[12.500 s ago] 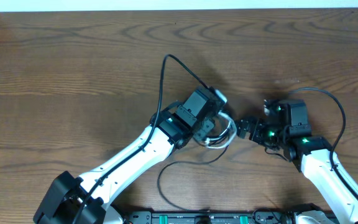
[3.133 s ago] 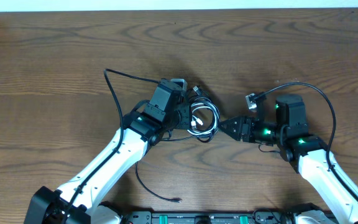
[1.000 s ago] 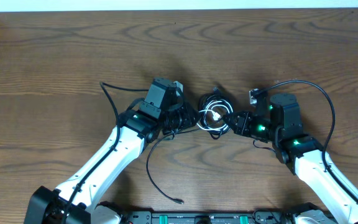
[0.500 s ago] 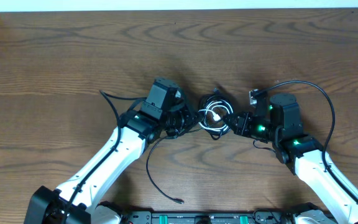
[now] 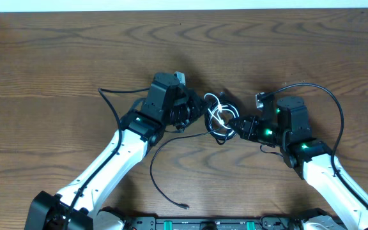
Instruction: Untangle cables
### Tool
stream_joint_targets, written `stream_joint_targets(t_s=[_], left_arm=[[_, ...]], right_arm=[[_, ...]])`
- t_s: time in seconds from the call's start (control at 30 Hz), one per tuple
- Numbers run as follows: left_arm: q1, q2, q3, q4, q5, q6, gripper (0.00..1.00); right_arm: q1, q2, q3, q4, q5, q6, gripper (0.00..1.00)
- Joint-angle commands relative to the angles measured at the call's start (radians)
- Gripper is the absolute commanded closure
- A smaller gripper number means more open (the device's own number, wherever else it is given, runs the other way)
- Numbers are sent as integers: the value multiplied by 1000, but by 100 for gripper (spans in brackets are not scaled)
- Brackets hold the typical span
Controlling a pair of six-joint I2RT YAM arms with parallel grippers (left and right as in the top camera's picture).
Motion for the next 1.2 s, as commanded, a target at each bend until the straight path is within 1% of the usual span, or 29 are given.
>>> stream_joint_targets(t_s=[0.0, 0.1, 0.23, 0.37, 0.47, 0.57, 0.6, 0.67, 0.8, 0.9, 1.1, 1.17], left_arm=[[-19, 2, 2, -37, -34, 60, 92], [-35, 2, 2, -62, -59, 103, 92], [-46, 2, 2, -125, -169, 107, 92], [0, 1, 2, -126, -246, 159, 92], [66, 1, 7, -123, -222, 159, 92], [161, 1, 15, -121, -137, 159, 92], [212, 0, 15, -115, -80, 159, 92], [259, 0, 15, -116, -29, 163, 92], [335, 0, 15, -116, 34, 195, 92], [361, 0, 15, -117, 46, 208, 92], [367, 0, 15, -119, 44, 226, 92], [367, 0, 15, -119, 43, 230, 92]], right_arm=[[3, -4, 7, 4, -17, -21, 99], [3, -4, 7, 7, -17, -21, 99], [3, -4, 7, 6, -17, -21, 99], [3, -4, 7, -19, -8, -22, 93], [3, -4, 7, -71, 34, -22, 93], [3, -4, 7, -138, 107, -21, 98], [3, -4, 7, -158, 130, -22, 99], [3, -4, 7, -166, 148, -22, 99], [3, -4, 7, -166, 165, -23, 93], [3, -4, 7, -170, 171, -29, 87], [3, -4, 7, -169, 171, -29, 72], [3, -4, 7, -169, 171, -29, 70]])
